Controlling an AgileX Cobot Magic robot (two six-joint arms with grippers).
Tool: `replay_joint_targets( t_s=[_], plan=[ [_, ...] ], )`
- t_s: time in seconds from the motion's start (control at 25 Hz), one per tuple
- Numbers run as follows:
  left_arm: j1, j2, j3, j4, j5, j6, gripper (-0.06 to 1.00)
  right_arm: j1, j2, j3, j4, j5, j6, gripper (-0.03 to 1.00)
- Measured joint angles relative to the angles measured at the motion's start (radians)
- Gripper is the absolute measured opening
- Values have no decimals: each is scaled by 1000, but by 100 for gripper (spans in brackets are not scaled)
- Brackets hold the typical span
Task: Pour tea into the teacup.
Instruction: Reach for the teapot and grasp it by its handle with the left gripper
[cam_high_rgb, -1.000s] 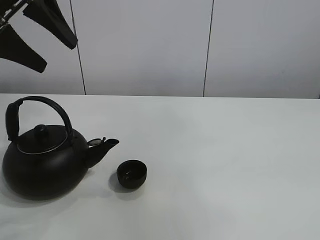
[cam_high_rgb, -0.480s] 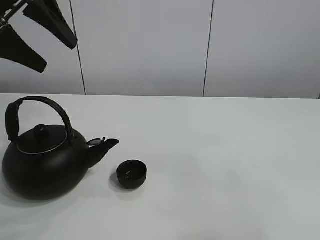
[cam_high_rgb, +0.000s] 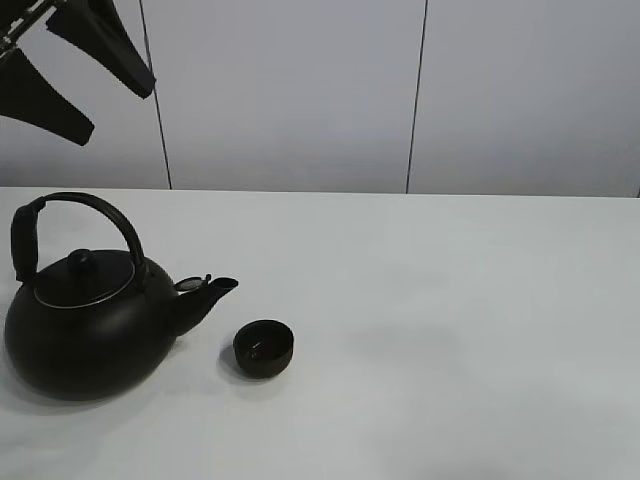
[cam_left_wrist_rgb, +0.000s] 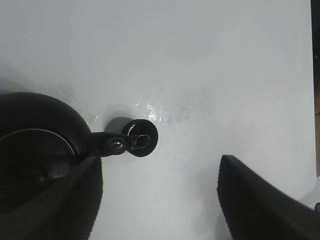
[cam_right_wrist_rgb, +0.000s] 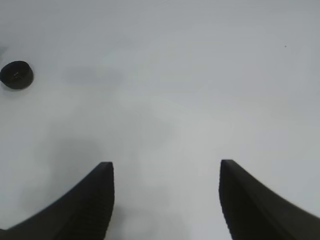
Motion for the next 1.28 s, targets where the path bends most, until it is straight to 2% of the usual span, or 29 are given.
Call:
replay_joint_targets(
  t_s=[0.44,1.28],
  plan=[
    [0,0,0,0,-1,0,48,0,-119,12,-14,8,34,42],
    [0,0,0,0,-2,0,48,0,-122,12,-19,11,39,42]
  ],
)
